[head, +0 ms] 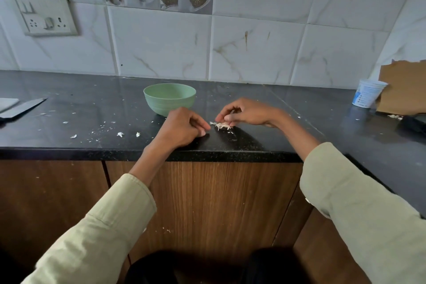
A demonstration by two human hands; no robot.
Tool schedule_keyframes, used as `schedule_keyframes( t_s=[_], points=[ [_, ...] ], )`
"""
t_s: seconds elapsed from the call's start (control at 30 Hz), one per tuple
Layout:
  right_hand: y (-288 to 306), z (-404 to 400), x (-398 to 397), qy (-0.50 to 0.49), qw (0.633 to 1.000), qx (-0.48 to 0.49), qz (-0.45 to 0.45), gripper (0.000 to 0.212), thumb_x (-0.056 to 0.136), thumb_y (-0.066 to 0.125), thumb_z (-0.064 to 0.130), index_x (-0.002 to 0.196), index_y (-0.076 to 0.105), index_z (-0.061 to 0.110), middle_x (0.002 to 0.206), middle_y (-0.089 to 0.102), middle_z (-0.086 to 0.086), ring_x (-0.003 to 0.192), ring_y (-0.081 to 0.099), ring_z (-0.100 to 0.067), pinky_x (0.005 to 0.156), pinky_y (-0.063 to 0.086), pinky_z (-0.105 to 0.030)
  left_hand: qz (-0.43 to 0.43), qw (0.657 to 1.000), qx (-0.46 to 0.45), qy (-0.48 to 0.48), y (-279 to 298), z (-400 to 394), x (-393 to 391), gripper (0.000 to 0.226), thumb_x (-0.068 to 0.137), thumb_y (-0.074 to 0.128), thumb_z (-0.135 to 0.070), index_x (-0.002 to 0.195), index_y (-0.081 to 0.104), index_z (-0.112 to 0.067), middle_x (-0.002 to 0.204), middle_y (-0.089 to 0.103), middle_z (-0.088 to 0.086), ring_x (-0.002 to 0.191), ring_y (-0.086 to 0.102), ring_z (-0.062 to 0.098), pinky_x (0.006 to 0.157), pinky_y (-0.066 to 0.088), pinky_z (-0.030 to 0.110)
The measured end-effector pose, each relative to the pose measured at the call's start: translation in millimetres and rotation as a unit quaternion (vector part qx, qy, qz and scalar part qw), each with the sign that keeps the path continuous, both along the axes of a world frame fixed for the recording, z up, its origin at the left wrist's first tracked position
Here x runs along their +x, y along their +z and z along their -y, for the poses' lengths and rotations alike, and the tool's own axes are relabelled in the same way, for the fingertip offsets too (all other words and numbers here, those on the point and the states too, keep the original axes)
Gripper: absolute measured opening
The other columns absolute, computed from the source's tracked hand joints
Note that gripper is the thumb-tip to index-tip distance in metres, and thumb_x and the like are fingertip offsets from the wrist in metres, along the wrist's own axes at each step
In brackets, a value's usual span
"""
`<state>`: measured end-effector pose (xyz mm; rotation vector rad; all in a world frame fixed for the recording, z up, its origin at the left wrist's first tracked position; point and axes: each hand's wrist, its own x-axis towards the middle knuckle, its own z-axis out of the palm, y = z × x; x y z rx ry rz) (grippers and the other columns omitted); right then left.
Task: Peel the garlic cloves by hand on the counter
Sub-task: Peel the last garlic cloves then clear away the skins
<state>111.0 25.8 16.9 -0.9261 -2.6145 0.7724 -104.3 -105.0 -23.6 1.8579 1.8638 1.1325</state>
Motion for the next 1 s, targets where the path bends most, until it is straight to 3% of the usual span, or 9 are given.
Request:
schedule_keyframes(
  t_s=[0.13, 0.27, 0.37, 0.5, 0.63, 0.73, 0.8, 0.9, 1.0],
  points=[
    [9, 2, 7, -0.018, 0.999, 0.019, 0.037, 0.044, 0.09, 0.084, 0.026, 0.132, 0.071, 0.02, 0.121, 0.075, 0.009, 0.102, 0.073, -0.01, 0.089, 0.052, -0.025, 0.007, 1.0, 0.011, -0.009, 4, -9, 15, 0.015, 0.082, 0.084, 0.0, 0.089, 0.084, -0.014, 0.074, 0.078, -0.001, 0.065, 0.068, -0.002, 0.068, 0.047, 0.005],
    [12, 10, 19, -0.037, 0.994, -0.003, 0.103, 0.071, 0.079, 0.09, 0.043, 0.142, 0.064, 0.023, 0.127, 0.07, 0.013, 0.105, 0.068, -0.001, 0.098, 0.049, -0.029, 0.115, 0.993, 0.035, -0.005, 7, -18, 15, 0.022, 0.088, 0.072, 0.009, 0.088, 0.08, -0.012, 0.078, 0.079, 0.005, 0.073, 0.078, 0.012, 0.079, 0.064, 0.029],
    [-2, 22, 7, -0.052, 0.997, 0.034, 0.053, 0.059, 0.083, 0.089, 0.038, 0.136, 0.068, 0.023, 0.124, 0.071, 0.011, 0.103, 0.067, 0.0, 0.095, 0.05, -0.029, 0.197, 0.979, 0.048, 0.009, 9, -18, 9, 0.025, 0.098, 0.06, 0.009, 0.091, 0.077, -0.008, 0.091, 0.078, 0.015, 0.082, 0.08, 0.026, 0.083, 0.065, 0.033],
    [-22, 31, -13, -0.066, 0.991, 0.111, -0.041, 0.033, 0.09, 0.084, 0.02, 0.122, 0.075, 0.021, 0.118, 0.071, 0.011, 0.1, 0.069, -0.003, 0.098, 0.058, -0.034, 0.206, 0.978, 0.033, 0.02, 3, -15, 4, 0.027, 0.101, 0.053, 0.007, 0.094, 0.075, -0.008, 0.092, 0.078, 0.014, 0.092, 0.078, 0.03, 0.085, 0.065, 0.035],
    [-22, 29, -14, -0.074, 0.983, 0.158, -0.064, 0.028, 0.096, 0.078, 0.026, 0.123, 0.076, 0.018, 0.118, 0.073, 0.004, 0.1, 0.068, -0.004, 0.098, 0.058, -0.034, 0.165, 0.982, 0.079, 0.051, 2, 0, -1, 0.032, 0.096, 0.048, 0.007, 0.101, 0.075, -0.008, 0.089, 0.078, 0.007, 0.085, 0.077, 0.022, 0.08, 0.064, 0.029],
    [-30, 32, -17, -0.03, 0.986, 0.156, -0.056, 0.029, 0.095, 0.077, 0.042, 0.121, 0.077, 0.029, 0.115, 0.071, 0.012, 0.105, 0.066, -0.006, 0.093, 0.058, -0.035, 0.099, 0.987, 0.106, 0.065, 3, 15, -11, 0.024, 0.095, 0.06, -0.002, 0.099, 0.078, -0.018, 0.088, 0.078, -0.005, 0.084, 0.073, 0.008, 0.081, 0.057, 0.021],
    [-37, 33, -23, 0.0, 0.984, 0.166, -0.065, 0.025, 0.093, 0.079, 0.042, 0.118, 0.077, 0.039, 0.115, 0.069, 0.018, 0.11, 0.063, -0.004, 0.09, 0.055, -0.032, 0.043, 0.989, 0.114, 0.086, 2, 26, -27, 0.019, 0.093, 0.069, -0.01, 0.094, 0.079, -0.026, 0.092, 0.077, -0.012, 0.09, 0.07, 0.001, 0.082, 0.052, 0.019],
    [-36, 36, -30, 0.016, 0.98, 0.186, -0.067, 0.022, 0.093, 0.079, 0.037, 0.115, 0.078, 0.039, 0.119, 0.071, 0.02, 0.114, 0.062, -0.002, 0.092, 0.054, -0.032, 0.015, 0.987, 0.112, 0.118, -1, 45, -53, 0.019, 0.094, 0.068, -0.011, 0.094, 0.079, -0.027, 0.097, 0.076, -0.012, 0.094, 0.068, 0.001, 0.085, 0.05, 0.021],
    [-33, 37, -32, 0.003, 0.98, 0.185, -0.067, 0.012, 0.092, 0.081, 0.029, 0.104, 0.082, 0.031, 0.108, 0.076, 0.018, 0.104, 0.068, -0.001, 0.097, 0.056, -0.038, 0.007, 0.977, 0.109, 0.185, -5, 67, -78, 0.024, 0.097, 0.058, -0.008, 0.101, 0.077, -0.022, 0.109, 0.076, -0.003, 0.103, 0.068, 0.012, 0.09, 0.047, 0.025]
  ],
)
